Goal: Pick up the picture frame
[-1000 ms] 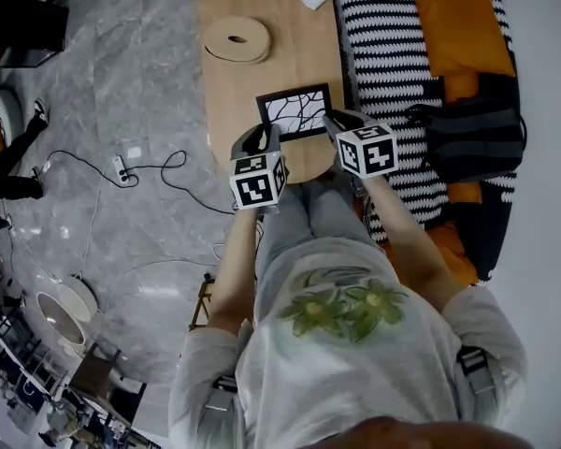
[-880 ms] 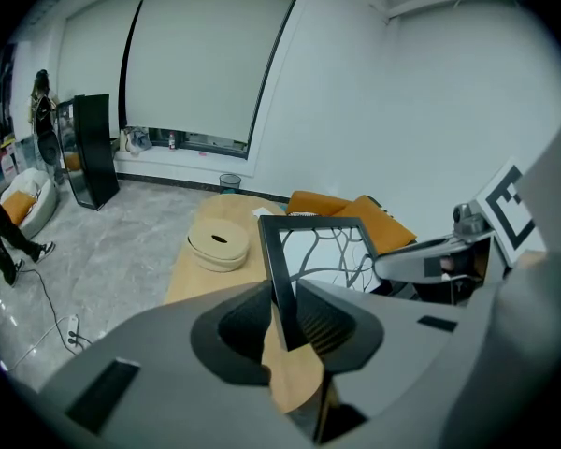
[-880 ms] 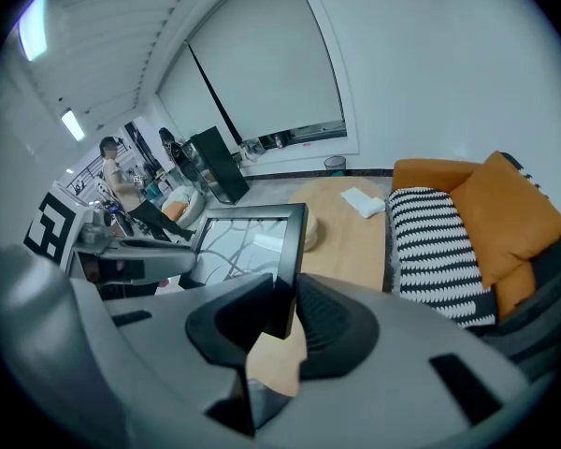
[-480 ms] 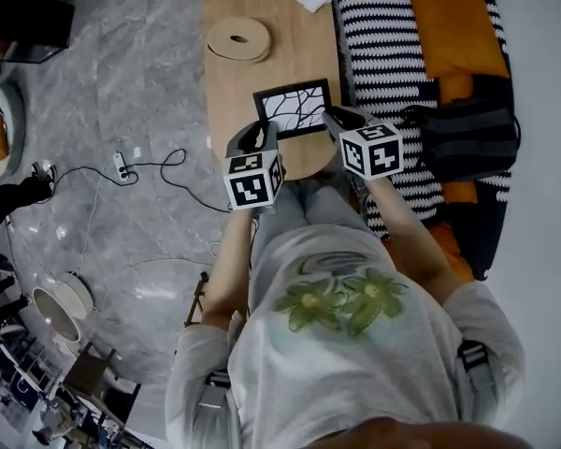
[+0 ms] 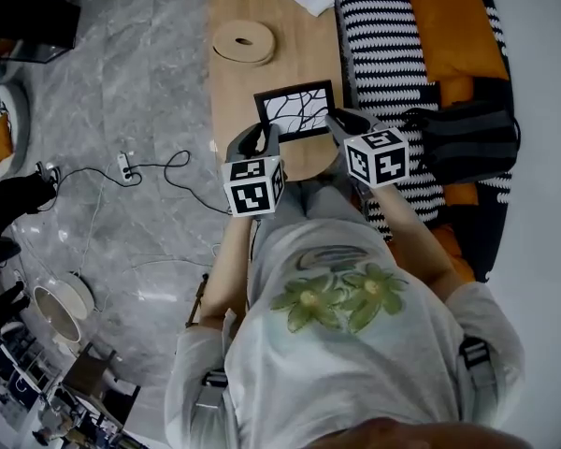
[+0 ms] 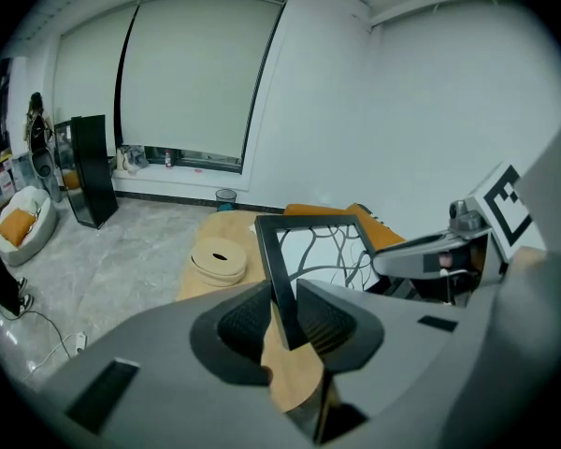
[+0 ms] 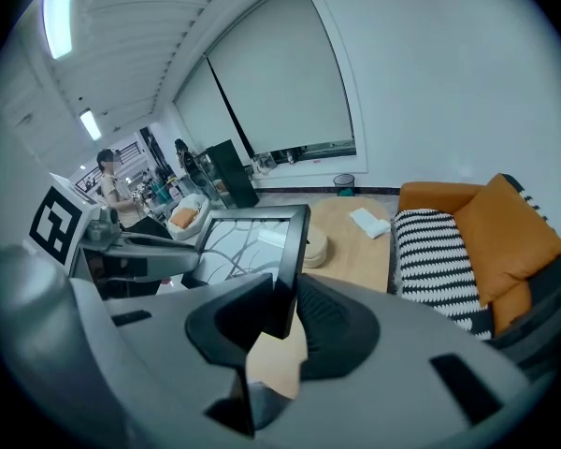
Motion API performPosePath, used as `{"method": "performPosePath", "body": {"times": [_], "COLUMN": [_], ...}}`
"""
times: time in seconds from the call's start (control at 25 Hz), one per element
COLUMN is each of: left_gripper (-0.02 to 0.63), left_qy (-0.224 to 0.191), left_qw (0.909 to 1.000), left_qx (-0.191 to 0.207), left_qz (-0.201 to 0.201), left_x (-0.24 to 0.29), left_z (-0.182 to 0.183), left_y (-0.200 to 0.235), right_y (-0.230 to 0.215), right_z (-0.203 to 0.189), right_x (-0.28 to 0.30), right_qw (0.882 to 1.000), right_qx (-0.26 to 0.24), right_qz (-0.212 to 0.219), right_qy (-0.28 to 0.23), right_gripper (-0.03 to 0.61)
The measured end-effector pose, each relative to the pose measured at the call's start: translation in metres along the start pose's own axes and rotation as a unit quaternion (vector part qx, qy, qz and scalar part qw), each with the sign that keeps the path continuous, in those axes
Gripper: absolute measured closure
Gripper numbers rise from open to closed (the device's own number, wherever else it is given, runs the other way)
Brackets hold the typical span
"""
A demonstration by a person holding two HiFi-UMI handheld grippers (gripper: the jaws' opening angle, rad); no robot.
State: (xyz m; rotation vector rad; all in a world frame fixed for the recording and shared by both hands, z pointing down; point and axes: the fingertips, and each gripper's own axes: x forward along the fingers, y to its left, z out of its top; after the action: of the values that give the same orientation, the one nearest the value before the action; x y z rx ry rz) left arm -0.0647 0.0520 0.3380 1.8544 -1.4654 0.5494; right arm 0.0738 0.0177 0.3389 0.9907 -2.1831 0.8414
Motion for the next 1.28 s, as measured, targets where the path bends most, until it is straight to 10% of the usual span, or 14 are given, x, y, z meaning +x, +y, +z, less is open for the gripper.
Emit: {"method": "performPosePath", "body": {"times": [1.28], "left_gripper": [0.512], "left_qy": [-0.031], "left_qw": [0.9991], "left_qx": [0.026], "left_qz": [-0.009], "left_x": [-0.034], "left_z": [0.035], "left_y": [-0.018], "right_y": [0.012], "right_z": [0.036], "right_x": [-0.040], "right_qw": [0.998], "right_qx": [-0.033], "right_qz": [0.012], "right_qy": [-0.050], "right_gripper": [0.492]}}
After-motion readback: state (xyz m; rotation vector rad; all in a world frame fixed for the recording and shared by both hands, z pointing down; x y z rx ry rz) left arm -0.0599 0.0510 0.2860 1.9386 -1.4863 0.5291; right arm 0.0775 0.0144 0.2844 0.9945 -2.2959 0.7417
